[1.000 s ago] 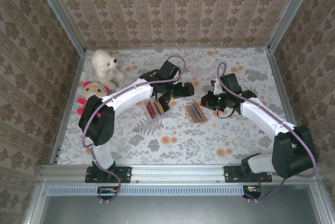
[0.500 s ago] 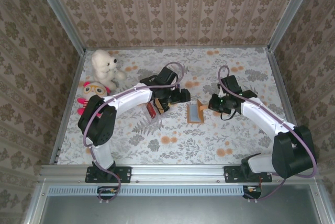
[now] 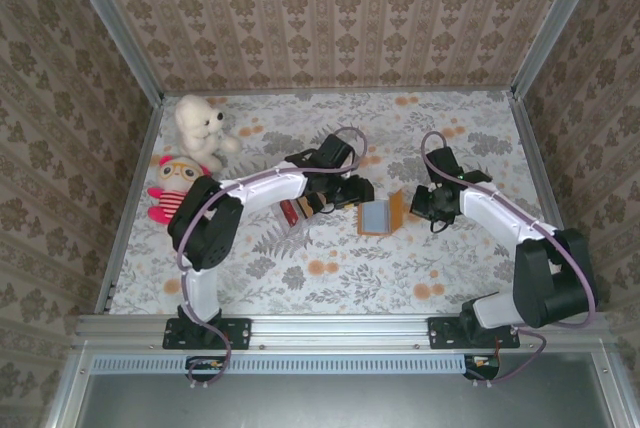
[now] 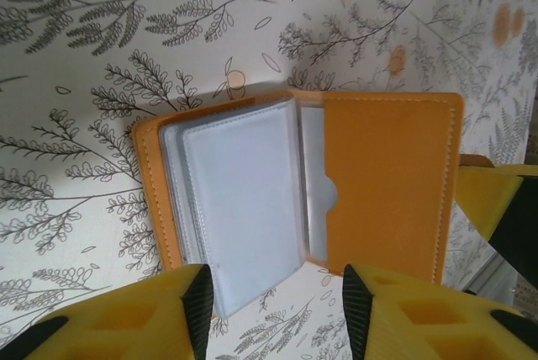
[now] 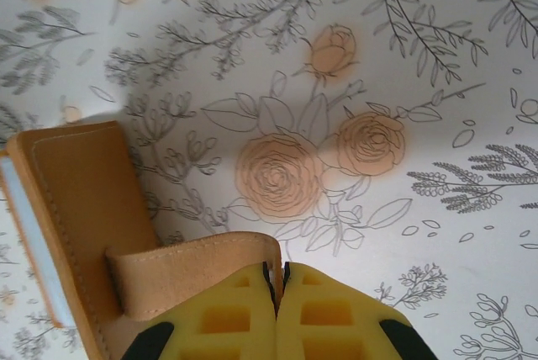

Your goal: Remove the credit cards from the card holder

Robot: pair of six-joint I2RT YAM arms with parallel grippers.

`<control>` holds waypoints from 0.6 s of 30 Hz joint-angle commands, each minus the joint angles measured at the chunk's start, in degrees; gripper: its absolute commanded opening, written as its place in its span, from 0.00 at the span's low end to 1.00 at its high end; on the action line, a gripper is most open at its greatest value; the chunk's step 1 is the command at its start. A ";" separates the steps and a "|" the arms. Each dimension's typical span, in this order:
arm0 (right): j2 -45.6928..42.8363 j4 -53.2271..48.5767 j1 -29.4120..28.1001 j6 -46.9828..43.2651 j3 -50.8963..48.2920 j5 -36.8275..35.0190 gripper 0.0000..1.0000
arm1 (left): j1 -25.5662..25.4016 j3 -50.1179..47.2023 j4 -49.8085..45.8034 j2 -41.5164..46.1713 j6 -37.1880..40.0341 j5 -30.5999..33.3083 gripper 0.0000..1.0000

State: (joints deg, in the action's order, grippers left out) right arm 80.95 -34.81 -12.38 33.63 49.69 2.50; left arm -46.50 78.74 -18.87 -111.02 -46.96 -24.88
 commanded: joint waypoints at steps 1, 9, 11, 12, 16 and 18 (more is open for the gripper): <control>1.00 -2.11 0.66 0.39 -0.61 -2.45 0.02 | -0.79 3.28 -2.22 -1.87 -0.44 -0.42 0.45; 3.76 -1.64 1.04 -0.06 -0.91 -3.47 0.02 | -3.61 7.27 -8.45 -6.66 -0.33 4.14 0.36; 4.29 -1.50 1.05 -0.38 -0.89 -3.81 0.02 | -4.02 7.77 -8.94 -7.46 -0.41 4.49 0.32; 4.46 -1.45 1.12 -0.56 -0.79 -3.98 0.02 | -4.04 8.07 -9.28 -7.83 -0.22 4.70 0.30; 5.40 -1.16 1.28 -1.23 -0.60 -4.50 0.02 | -4.15 8.99 -10.99 -8.06 0.75 7.04 0.29; 6.12 -0.97 1.34 -1.61 -0.48 -4.69 0.02 | -4.21 9.54 -11.12 -8.74 0.90 6.56 0.29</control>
State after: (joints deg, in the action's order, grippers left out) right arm 85.93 -34.94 -11.38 33.08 49.41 -0.14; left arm -50.81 85.73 -27.59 -118.85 -46.87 -19.79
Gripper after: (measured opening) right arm 0.049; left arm 0.289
